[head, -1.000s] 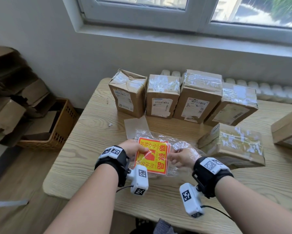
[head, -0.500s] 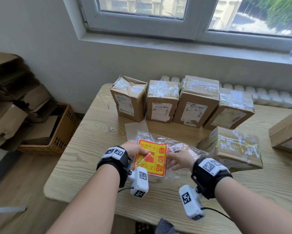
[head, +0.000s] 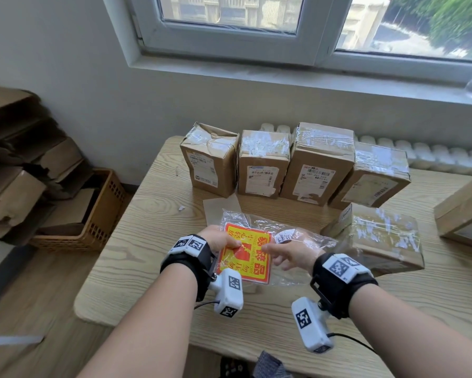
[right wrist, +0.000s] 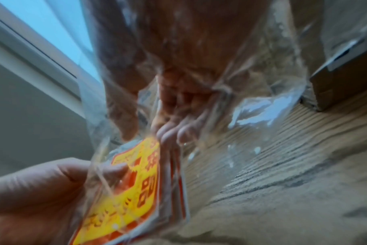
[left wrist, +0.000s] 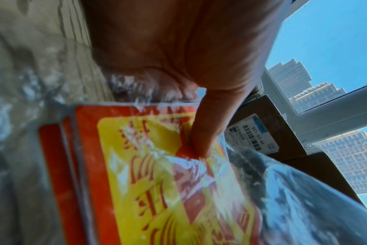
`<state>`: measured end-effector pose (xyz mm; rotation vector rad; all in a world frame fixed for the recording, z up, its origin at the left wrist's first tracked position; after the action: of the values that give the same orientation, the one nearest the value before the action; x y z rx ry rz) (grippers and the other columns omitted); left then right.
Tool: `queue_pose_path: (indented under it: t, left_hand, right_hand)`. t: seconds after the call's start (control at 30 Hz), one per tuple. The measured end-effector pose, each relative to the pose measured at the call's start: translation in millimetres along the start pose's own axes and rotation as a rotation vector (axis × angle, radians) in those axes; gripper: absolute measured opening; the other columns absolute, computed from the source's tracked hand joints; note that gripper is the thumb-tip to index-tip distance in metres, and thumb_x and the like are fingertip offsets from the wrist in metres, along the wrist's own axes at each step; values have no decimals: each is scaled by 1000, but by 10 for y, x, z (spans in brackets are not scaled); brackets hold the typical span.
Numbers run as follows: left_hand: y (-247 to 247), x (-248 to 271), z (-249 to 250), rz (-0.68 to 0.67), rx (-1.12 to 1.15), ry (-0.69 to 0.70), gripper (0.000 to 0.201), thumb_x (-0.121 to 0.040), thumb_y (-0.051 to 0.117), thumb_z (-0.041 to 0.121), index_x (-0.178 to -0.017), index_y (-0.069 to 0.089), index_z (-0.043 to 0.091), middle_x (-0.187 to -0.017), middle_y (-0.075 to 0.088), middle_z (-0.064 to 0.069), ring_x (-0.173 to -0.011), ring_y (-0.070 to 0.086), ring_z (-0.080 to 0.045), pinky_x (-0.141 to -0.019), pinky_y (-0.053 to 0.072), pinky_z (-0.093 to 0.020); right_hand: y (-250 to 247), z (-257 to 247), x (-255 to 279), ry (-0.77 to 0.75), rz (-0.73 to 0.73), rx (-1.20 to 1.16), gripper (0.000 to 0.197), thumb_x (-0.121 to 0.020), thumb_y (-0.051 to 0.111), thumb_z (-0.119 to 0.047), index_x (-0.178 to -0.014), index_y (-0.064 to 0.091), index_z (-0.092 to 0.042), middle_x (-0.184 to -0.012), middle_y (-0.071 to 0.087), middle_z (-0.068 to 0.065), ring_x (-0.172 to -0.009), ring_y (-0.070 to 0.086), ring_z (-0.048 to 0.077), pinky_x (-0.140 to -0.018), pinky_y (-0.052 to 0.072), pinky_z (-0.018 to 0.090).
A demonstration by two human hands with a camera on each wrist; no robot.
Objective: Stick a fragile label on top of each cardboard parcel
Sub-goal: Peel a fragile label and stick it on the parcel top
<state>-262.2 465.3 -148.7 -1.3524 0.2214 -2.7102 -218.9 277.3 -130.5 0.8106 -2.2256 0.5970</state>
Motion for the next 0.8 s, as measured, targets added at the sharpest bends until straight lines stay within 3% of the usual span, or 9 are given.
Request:
queue_pose_path:
  t: [0.1,0.17,0.23,0.37,0.43,0.53,0.6,0.7,0.8]
  left_hand:
    - [32,21,5,-38,22,16,41,-63,80,17,-99,68,2,-100,74,-18,-99,70,-34,-95,51,-52]
    - [55,92,32,-55,67,17,32,-73,77,9,-102,66,-1,-104,72,-22,-101,68,-36,-95,51,-53]
    - [61,143,52,-65,97,16,20,-82,70,3,-101,64,-2,-108,70,-24,-102,68,-37,-92,53,-50]
    - [53,119,61,-73,160,54,12,-86,66,0,-97,62,0,-97,70,-18,-84,69,-27,-75,58,-39]
    - [53,115,70,-67,172,62,12,-86,66,0,-97,62,2,-94,70,-15,-84,68,-26,-77,58,-39]
    - [34,68,50,-53,193,73,9,-86,66,1,-93,61,4,-82,71,-12,-71,70,-20,-67,60,-35]
    - [15,61,41,-39,226,80,7,-87,64,0,-87,60,6,-70,71,-8,-60,69,-16,-61,59,-32]
    - [-9,49,3,-38,251,71,6,-90,61,2,-87,59,7,-72,70,-9,-66,68,-18,-66,57,-34]
    - [-72,-24,-47,24,231,70,4,-90,61,1,-87,62,4,-82,71,-14,-77,70,-26,-82,57,-45]
  right_hand:
    - [-23,5,-21,-10,104,-5,44,-84,70,-23,-114,56,5,-74,58,3,-49,57,2,-39,43,11]
    - [-26,9,-25,-6,125,-50,47,-84,70,-12,-121,46,5,-74,57,6,-32,53,-1,-33,40,11]
    - [-36,23,-38,-2,139,-50,53,-84,69,-9,-128,42,5,-76,58,7,-30,52,-2,-33,39,10]
    - [-34,-13,-41,-25,130,-61,58,-89,63,-9,-138,34,1,-77,54,6,-44,59,3,-34,40,9]
    - [-16,-27,-43,-36,129,-49,58,-92,59,-12,-141,31,-1,-78,53,4,-60,55,9,-35,40,8]
    - [2,-40,-50,-25,111,-60,52,-96,50,-7,-142,28,0,-78,54,6,-62,54,10,-37,43,10]
    - [8,-42,-53,10,117,-40,48,-98,45,-4,-142,27,3,-75,54,7,-53,58,9,-38,45,12]
    - [2,-51,-64,4,144,-77,36,-98,40,2,-132,30,-5,-72,49,7,-40,56,6,-37,44,11]
    - [-4,-44,-46,34,159,-99,2,-97,44,-5,-98,46,-5,-65,56,10,-39,59,2,-41,48,11]
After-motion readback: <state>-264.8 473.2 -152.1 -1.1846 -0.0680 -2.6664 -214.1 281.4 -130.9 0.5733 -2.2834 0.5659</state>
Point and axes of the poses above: each hand's wrist, its own x-axis away from the middle knuckle, its own y-axis out of the palm, z = x × y, the point moved 4 cm from there along -x, towards the middle knuckle
